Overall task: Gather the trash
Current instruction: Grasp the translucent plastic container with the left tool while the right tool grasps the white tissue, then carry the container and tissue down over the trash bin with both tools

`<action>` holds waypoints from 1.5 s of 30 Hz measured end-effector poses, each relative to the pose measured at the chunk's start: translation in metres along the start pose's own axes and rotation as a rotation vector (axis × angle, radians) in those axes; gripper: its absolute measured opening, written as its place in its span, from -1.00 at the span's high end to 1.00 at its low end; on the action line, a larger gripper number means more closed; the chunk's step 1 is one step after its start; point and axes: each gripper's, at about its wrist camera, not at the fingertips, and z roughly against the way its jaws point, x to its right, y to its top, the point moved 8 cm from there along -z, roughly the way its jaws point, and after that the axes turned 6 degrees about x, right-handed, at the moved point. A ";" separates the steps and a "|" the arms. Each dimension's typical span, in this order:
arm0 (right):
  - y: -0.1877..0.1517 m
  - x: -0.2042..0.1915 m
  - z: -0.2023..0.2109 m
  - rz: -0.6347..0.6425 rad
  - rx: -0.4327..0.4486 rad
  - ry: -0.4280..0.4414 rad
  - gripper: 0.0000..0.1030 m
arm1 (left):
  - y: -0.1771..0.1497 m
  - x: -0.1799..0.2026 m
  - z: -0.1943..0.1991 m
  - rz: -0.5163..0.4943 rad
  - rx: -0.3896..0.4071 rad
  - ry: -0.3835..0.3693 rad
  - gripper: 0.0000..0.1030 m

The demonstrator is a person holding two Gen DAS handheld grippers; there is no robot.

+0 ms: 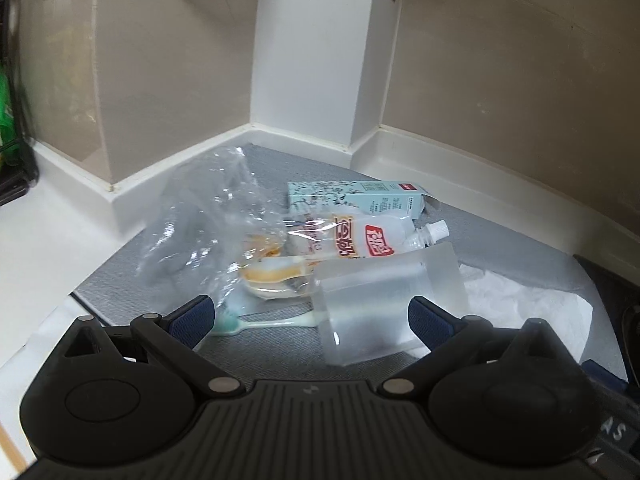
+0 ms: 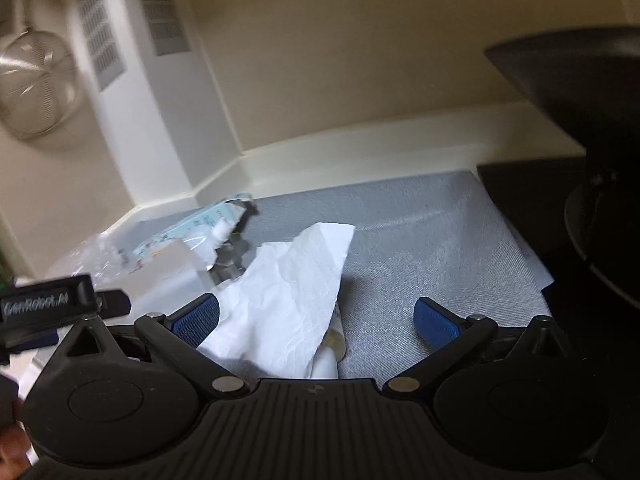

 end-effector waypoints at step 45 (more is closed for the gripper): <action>0.018 -0.048 0.060 0.073 0.311 0.409 0.96 | 0.016 -0.054 0.147 0.132 0.077 0.053 1.00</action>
